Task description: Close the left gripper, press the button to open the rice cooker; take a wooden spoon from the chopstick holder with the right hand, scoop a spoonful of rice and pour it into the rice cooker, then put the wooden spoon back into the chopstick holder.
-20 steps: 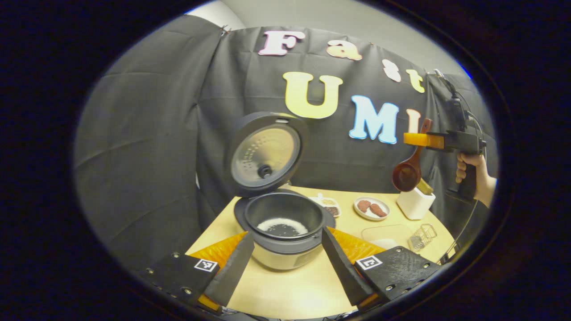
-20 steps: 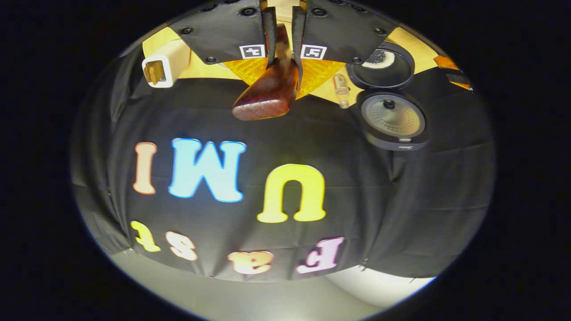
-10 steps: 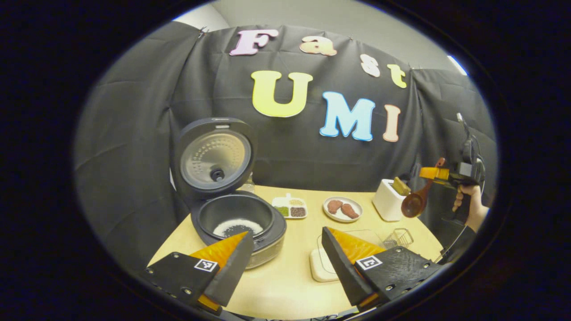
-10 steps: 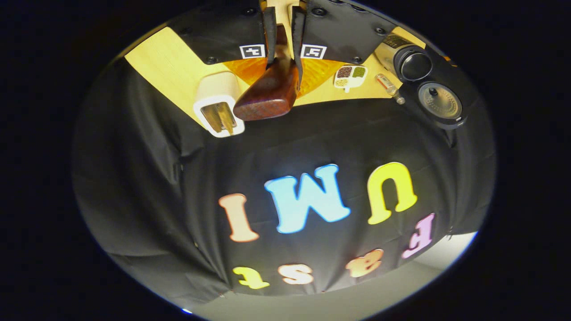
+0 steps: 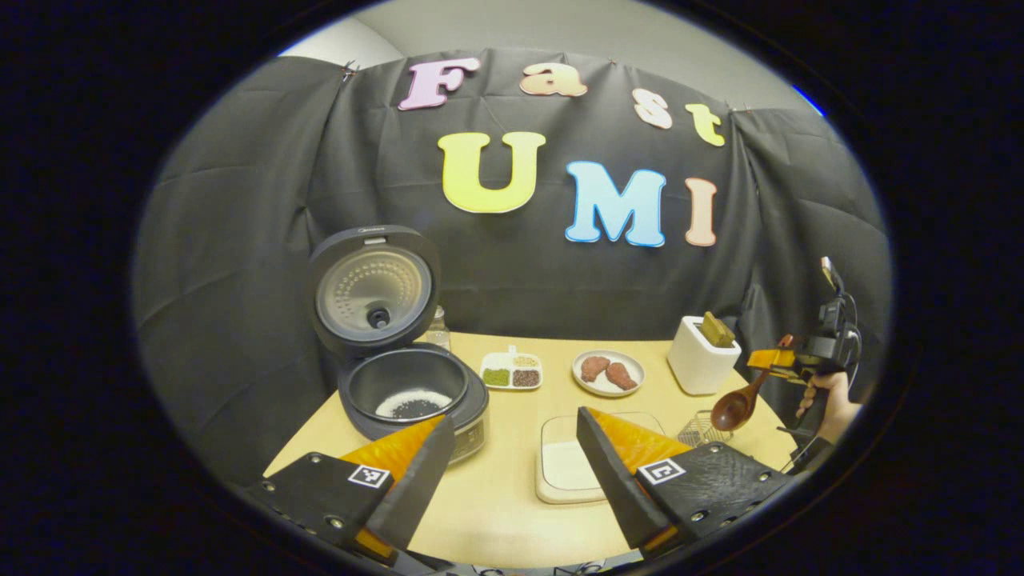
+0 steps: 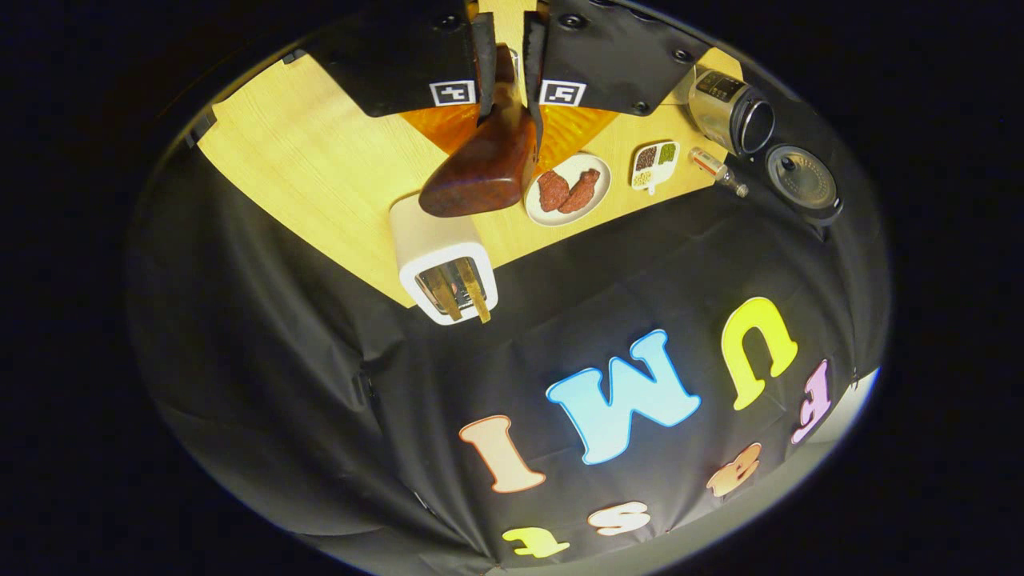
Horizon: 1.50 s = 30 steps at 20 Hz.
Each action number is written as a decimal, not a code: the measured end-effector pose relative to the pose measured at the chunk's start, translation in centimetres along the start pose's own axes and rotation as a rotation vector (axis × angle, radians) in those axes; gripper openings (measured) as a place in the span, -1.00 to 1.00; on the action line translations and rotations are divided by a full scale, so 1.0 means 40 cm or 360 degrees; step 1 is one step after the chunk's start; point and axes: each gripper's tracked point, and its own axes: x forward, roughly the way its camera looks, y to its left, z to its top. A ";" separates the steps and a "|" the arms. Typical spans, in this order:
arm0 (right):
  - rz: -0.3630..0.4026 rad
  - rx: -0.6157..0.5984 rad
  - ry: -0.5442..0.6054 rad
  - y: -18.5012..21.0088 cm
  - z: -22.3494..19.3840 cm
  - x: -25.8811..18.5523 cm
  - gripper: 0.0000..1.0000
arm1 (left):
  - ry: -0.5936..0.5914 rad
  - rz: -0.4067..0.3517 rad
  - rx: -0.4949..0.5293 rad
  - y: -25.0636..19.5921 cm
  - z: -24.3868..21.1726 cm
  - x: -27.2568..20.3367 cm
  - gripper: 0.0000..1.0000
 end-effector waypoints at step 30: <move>-0.0183 -0.0553 -0.0274 -0.025 -0.034 -0.217 0.96 | -0.0306 0.0332 -0.0090 0.386 0.337 0.045 0.97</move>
